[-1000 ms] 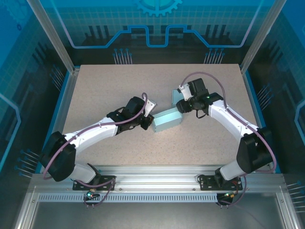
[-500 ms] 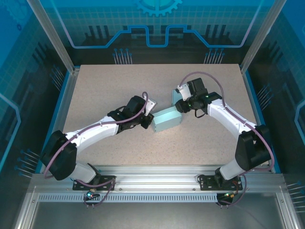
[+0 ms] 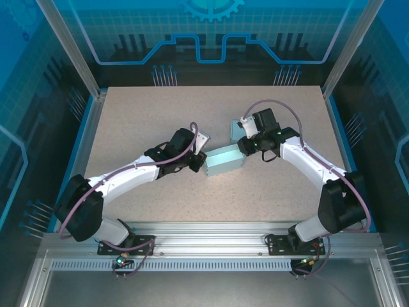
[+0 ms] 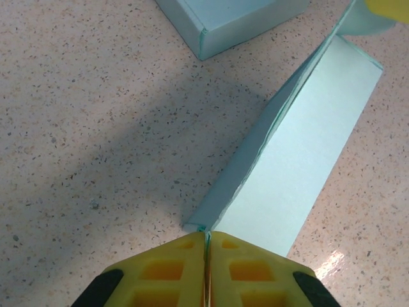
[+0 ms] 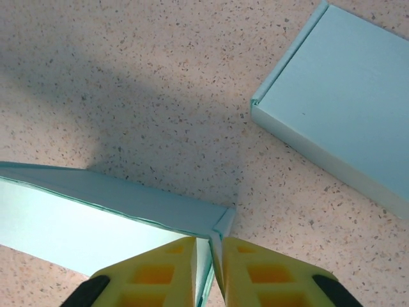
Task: Fold the paper box
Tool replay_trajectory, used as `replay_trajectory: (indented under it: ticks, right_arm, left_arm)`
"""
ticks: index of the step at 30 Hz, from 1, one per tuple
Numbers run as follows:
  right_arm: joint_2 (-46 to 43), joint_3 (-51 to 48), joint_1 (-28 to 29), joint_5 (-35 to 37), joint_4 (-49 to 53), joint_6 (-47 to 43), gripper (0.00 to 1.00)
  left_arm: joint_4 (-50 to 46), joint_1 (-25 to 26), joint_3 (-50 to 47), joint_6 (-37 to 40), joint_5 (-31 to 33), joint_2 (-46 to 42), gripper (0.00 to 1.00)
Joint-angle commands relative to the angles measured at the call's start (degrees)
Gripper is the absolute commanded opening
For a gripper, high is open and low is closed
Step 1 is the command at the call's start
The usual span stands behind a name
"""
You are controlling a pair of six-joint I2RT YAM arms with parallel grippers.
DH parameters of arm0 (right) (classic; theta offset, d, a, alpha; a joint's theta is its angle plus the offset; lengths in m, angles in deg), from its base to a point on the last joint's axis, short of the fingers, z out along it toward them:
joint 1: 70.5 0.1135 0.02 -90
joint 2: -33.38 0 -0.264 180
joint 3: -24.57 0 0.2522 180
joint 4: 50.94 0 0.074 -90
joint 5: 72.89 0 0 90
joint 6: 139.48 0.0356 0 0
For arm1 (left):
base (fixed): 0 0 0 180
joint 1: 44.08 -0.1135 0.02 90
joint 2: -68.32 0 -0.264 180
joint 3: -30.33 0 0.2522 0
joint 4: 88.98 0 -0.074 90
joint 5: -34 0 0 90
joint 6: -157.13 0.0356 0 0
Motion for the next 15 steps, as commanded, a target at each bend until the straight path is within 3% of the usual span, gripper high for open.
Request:
replay_trajectory:
  ticks: [1,5,15]
  right_arm:
    - [-2.34,-0.96,1.79,1.61,-0.5,5.9,0.16]
    - [-3.58,-2.35,4.64,4.43,-0.88,10.77,0.15]
    - [-3.6,-5.03,8.89,11.56,-1.72,15.29,0.16]
  left_arm:
    - [4.3,0.6,-0.21,-6.91,-0.66,0.41,0.11]
    - [8.18,1.24,-1.25,-11.23,-0.01,0.59,0.11]
    - [8.53,2.03,-0.67,-13.46,2.7,1.45,0.13]
